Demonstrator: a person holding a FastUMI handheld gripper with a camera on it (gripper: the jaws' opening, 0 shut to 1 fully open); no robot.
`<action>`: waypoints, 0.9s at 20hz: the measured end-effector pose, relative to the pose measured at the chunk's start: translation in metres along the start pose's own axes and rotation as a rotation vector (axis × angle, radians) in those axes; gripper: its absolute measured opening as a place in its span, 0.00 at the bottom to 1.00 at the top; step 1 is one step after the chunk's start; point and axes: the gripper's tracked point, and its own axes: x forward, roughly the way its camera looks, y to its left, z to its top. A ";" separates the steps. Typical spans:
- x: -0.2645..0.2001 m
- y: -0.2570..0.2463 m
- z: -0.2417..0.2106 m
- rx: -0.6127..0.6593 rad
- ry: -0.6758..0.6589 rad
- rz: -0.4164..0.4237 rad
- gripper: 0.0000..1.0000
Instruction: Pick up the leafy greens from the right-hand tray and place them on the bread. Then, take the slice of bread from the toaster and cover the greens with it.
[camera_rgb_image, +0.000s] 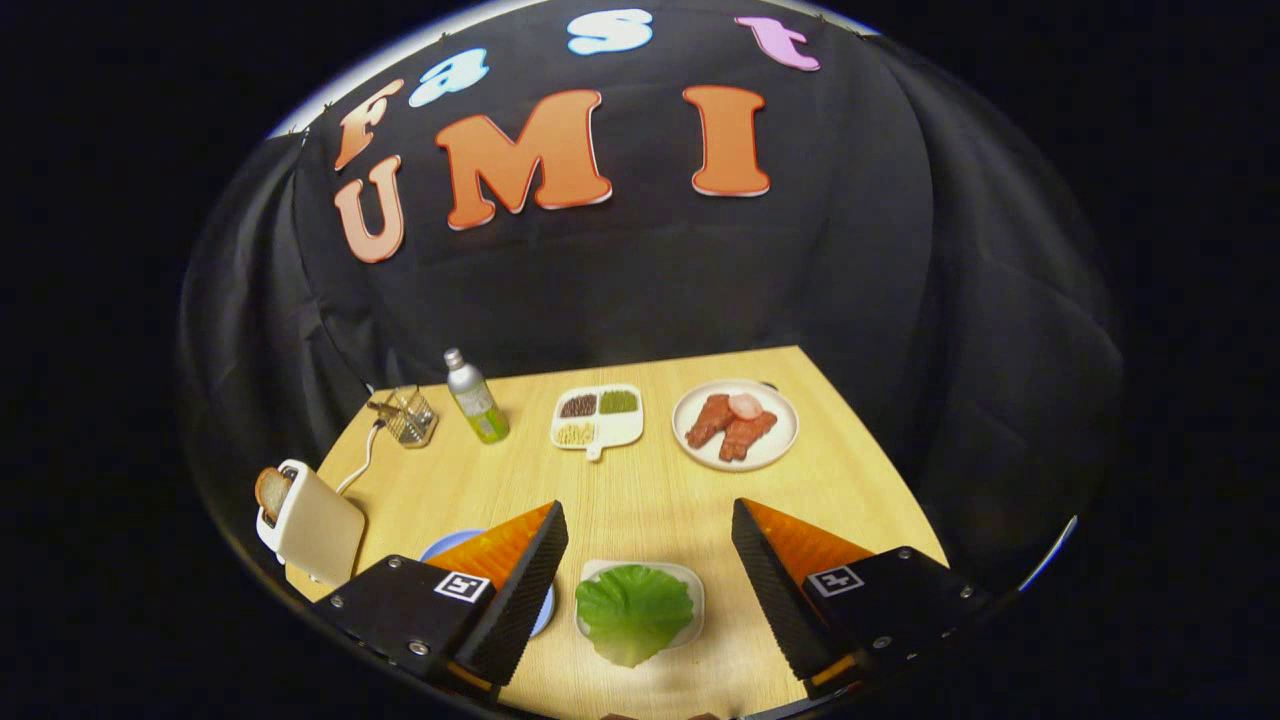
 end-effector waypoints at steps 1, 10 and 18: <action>0.007 0.004 -0.012 -0.003 0.046 0.014 0.99; 0.038 0.017 -0.096 -0.032 0.331 0.052 0.99; 0.068 0.023 -0.153 -0.067 0.507 0.043 0.98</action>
